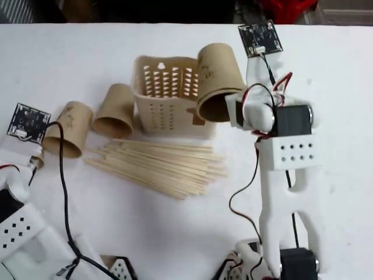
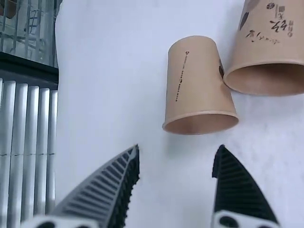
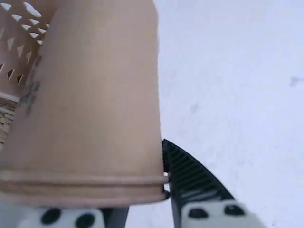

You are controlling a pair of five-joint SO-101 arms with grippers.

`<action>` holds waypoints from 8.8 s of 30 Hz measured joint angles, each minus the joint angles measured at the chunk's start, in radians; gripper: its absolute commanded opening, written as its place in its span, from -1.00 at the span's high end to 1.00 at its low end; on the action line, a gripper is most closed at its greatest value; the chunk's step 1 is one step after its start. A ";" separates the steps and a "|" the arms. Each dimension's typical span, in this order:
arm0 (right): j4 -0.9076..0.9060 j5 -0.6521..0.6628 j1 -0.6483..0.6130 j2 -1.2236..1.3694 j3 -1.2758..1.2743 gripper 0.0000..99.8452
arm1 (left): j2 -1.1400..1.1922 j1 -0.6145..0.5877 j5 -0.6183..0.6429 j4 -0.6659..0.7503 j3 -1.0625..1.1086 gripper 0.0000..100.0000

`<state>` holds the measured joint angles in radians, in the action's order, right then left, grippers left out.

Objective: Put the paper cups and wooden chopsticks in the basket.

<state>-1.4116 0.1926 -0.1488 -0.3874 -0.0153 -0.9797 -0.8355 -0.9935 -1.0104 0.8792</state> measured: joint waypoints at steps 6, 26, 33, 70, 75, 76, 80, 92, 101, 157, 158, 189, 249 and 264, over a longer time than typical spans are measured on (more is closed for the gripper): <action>0.044 0.000 0.002 -0.002 0.000 0.91 | 0.000 0.000 0.000 0.000 0.009 0.49; -0.244 0.000 0.002 0.385 0.692 0.80 | 0.000 -0.002 0.000 0.000 0.055 0.49; -0.249 0.000 0.008 0.508 0.870 0.41 | 0.000 -0.002 0.000 0.000 0.072 0.49; 0.181 0.396 0.157 -0.747 -0.991 0.96 | 0.000 -0.091 -0.247 0.562 0.305 0.42; 0.181 0.396 0.158 -0.836 -1.117 0.96 | 0.000 -0.046 -0.247 0.565 0.307 0.42; 0.181 0.384 0.169 -0.855 -1.142 0.96 | 0.000 -0.041 -0.250 0.565 0.307 0.42; 0.181 0.347 0.230 -0.919 -1.204 0.96 | 0.002 -0.037 -0.290 0.565 0.307 0.42; 0.183 0.342 0.250 -0.991 -1.250 0.96 | 0.353 -0.048 -0.301 0.861 0.307 0.42; 0.296 0.342 0.250 -1.007 -1.412 0.96 | 0.529 -0.008 -0.238 0.885 0.206 0.49; 0.456 0.333 0.255 -1.007 -1.557 0.96 | 0.407 1.195 0.887 -0.279 -0.999 0.96; 0.456 0.333 0.255 -1.007 -1.559 0.96 | 0.442 1.197 0.899 -0.258 -0.999 0.96; 0.456 0.333 0.255 -1.007 -1.559 0.96 | 1.074 1.157 0.976 -0.497 -1.450 0.66; 0.456 0.331 0.227 -1.007 -1.568 0.96 | 0.816 0.092 -0.130 -0.417 -0.872 0.58; 0.456 0.331 0.227 -1.007 -1.568 0.96 | 0.364 0.199 -0.140 0.385 0.083 0.46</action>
<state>-0.9559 0.5240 0.0783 -1.3940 -1.5835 -0.6160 -0.6360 -1.1331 -0.6252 0.9620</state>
